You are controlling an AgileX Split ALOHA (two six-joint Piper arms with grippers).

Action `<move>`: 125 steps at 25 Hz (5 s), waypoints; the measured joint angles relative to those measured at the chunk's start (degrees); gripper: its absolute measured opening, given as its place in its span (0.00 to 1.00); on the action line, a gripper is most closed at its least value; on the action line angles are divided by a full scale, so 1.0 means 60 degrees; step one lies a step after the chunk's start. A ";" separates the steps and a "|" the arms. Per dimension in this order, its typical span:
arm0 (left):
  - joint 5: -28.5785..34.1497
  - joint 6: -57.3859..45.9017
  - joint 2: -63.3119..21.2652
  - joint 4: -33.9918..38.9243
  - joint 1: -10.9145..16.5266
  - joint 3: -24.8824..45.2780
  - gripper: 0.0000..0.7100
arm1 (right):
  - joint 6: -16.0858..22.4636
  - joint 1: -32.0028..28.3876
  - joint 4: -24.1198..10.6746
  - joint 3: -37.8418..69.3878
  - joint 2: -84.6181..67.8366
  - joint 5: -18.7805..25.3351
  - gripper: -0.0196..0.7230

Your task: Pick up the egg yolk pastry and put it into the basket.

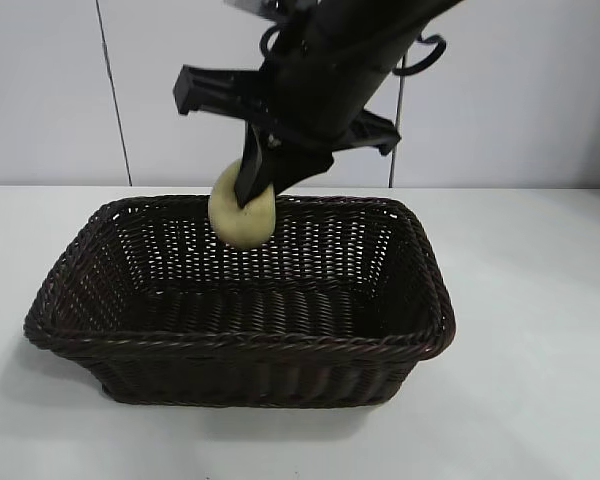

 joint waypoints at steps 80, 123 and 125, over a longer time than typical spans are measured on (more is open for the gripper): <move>0.0000 -0.0009 0.0000 0.0000 0.0000 0.0000 0.76 | 0.1417 -0.5440 -0.3763 -0.1030 -0.2811 0.6567 0.72; 0.0000 -0.0009 0.0000 0.0000 0.0000 0.0000 0.76 | 0.0771 -0.5393 -0.2931 0.8618 -1.8650 0.5073 0.72; 0.0000 -0.0009 0.0000 0.0000 0.0000 0.0000 0.76 | 0.0771 -0.5393 -0.2931 0.8618 -1.9056 0.5100 0.72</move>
